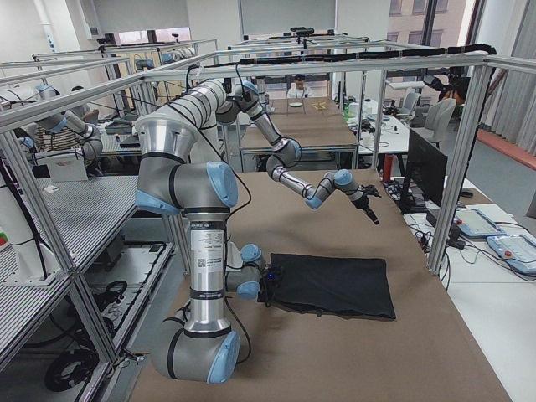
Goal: Fold clothes
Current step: 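Move the right gripper down the side edge to the shirt's nearest corner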
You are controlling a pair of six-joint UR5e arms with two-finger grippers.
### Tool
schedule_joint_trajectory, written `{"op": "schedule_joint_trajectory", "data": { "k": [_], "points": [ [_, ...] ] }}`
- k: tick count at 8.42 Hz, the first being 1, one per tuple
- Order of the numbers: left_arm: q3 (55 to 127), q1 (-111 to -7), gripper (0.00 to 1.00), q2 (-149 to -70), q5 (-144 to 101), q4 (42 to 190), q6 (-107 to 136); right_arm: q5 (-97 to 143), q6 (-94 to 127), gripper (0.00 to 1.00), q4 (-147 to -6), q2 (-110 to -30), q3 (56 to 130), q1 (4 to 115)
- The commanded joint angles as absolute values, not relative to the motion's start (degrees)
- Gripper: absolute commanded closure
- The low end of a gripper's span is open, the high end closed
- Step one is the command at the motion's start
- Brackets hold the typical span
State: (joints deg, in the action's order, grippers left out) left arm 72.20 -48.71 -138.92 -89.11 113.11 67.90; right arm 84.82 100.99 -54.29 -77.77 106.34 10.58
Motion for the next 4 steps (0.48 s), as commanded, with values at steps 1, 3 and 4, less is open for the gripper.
{"op": "schedule_joint_trajectory", "data": {
  "k": [1,3,4],
  "points": [
    [72.07,-48.69,0.06,-138.87,-89.12,113.12,67.68,84.64,102.48,1.00,-53.88,-76.20,105.55,10.81],
    [72.33,-48.78,0.06,-138.87,-89.12,113.12,67.76,84.64,102.57,1.00,-53.79,-76.29,107.39,11.16],
    [72.68,-48.87,0.05,-138.87,-89.12,113.12,67.94,84.73,102.48,1.00,-53.79,-76.38,108.97,11.16]
  ]
}}
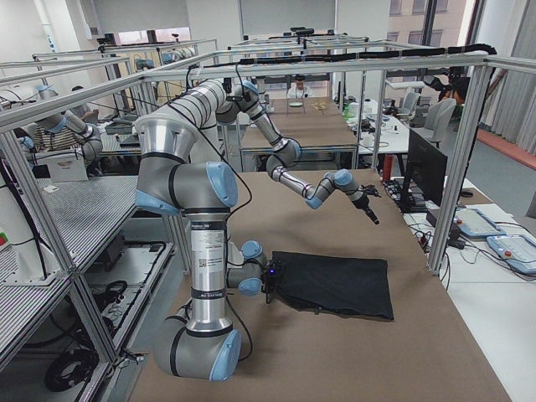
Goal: Fold clothes
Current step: 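Bring the left gripper to the shirt's near edge beside the right gripper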
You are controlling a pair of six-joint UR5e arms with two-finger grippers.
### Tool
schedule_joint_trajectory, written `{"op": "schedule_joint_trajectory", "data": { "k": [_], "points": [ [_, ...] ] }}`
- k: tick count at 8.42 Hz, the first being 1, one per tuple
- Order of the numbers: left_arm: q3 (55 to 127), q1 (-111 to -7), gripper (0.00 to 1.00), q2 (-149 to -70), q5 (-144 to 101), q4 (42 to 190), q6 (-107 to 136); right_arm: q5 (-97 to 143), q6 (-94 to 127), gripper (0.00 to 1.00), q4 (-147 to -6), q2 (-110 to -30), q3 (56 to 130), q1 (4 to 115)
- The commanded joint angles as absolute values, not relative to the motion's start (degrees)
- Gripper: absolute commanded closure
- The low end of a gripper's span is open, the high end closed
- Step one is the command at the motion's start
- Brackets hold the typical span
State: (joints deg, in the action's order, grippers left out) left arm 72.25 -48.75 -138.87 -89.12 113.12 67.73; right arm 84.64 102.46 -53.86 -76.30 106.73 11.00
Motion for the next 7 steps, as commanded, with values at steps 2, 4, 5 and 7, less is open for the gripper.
{"op": "schedule_joint_trajectory", "data": {
  "k": [2,4,5,7],
  "points": [
    [76.70,-48.69,0.06,-138.26,-90.87,113.12,70.64,84.90,102.48,1.00,-53.79,-76.55,111.18,11.25],
    [87.30,-46.51,0.06,-134.33,-100.68,113.20,83.78,84.73,102.48,1.00,-53.61,-76.55,111.88,11.51],
    [94.67,-43.62,0.05,-130.21,-101.77,113.20,87.76,84.73,102.48,1.00,-53.61,-76.55,112.06,11.60],
    [107.26,-35.90,0.05,-119.07,-100.90,119.21,95.06,84.20,102.39,1.00,-53.61,-76.64,112.06,11.60]
  ]
}}
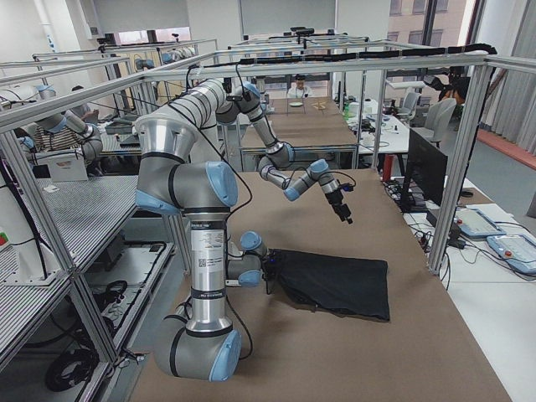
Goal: Fold clothes
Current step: 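Bring the left gripper to the shirt's near edge beside the right gripper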
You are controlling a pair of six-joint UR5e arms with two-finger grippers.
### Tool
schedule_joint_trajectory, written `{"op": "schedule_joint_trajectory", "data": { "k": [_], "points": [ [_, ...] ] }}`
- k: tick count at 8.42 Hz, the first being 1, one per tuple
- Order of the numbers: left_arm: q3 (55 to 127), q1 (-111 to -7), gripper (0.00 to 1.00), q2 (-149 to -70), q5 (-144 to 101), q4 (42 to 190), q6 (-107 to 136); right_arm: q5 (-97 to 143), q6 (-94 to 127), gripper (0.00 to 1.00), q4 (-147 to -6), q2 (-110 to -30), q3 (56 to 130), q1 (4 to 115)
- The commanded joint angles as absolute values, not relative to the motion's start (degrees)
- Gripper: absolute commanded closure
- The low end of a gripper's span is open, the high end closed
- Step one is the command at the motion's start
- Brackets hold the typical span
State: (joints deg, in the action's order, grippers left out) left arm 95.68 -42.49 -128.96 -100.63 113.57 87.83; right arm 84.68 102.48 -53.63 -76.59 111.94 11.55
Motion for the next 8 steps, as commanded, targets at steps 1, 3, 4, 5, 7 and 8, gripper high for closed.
{"op": "schedule_joint_trajectory", "data": {
  "k": [1,3,4,5,7,8],
  "points": [
    [107.84,-33.95,0.05,-112.57,-98.55,128.23,96.40,84.11,102.39,1.00,-53.61,-76.64,112.06,11.69],
    [107.67,-25.89,0.05,-107.85,-88.48,129.91,95.71,83.32,101.87,1.00,-53.61,-76.73,111.97,11.95],
    [107.41,-21.92,0.06,-107.75,-83.72,127.12,95.71,83.32,101.60,1.00,-53.61,-77.16,111.97,11.95],
    [107.32,-19.10,0.06,-107.58,-80.97,125.78,95.89,83.32,101.60,1.00,-53.61,-77.78,112.15,12.04],
    [106.18,-15.14,0.06,-106.27,-78.50,127.78,96.50,82.62,101.43,1.00,-53.61,-77.78,112.06,12.30],
    [106.17,-13.38,0.06,-106.26,-76.83,128.58,96.59,82.53,101.43,1.00,-53.61,-77.87,112.06,12.39]
  ]
}}
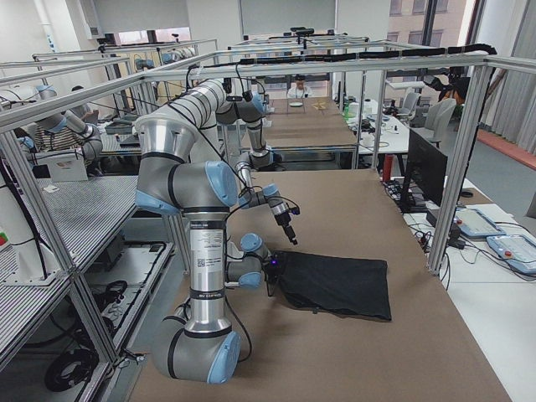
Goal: Fold clothes
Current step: 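Bring the left gripper to the shirt's near edge beside the right gripper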
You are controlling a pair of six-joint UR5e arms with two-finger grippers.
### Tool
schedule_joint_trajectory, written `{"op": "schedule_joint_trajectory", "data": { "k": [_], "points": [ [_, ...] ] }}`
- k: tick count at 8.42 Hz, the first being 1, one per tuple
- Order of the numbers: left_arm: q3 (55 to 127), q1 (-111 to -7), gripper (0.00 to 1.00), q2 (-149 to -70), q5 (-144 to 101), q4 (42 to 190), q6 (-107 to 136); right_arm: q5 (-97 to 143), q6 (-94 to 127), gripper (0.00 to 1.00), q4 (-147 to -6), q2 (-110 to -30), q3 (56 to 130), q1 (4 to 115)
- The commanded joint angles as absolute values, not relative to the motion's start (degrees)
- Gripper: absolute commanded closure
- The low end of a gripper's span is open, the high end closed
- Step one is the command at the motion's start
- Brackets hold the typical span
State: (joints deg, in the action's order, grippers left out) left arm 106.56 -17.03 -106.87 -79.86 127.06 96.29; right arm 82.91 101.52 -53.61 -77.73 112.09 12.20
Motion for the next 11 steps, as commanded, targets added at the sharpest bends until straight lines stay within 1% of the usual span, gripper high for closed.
{"op": "schedule_joint_trajectory", "data": {
  "k": [1,3,4,6,8,11],
  "points": [
    [106.17,-11.27,0.06,-106.26,-74.90,128.67,97.03,82.53,101.43,1.00,-53.61,-77.87,112.06,12.39],
    [105.91,-10.29,0.06,-106.17,-74.62,128.85,97.03,82.44,101.60,1.00,-53.61,-78.31,112.06,12.30],
    [106.00,-9.41,0.06,-104.69,-74.62,130.07,96.77,81.83,101.60,1.00,-53.61,-78.66,112.15,12.30],
    [102.15,-8.70,0.06,-102.66,-74.53,138.57,96.50,81.30,101.60,1.00,-53.61,-78.84,112.32,12.30],
    [101.87,-7.13,0.06,-103.53,-72.61,138.78,96.68,80.95,101.69,1.00,-53.61,-79.36,112.76,12.30],
    [101.87,-5.19,0.12,-105.47,-69.88,138.34,96.77,79.98,101.78,1.00,-53.61,-79.63,113.03,12.30]
  ]
}}
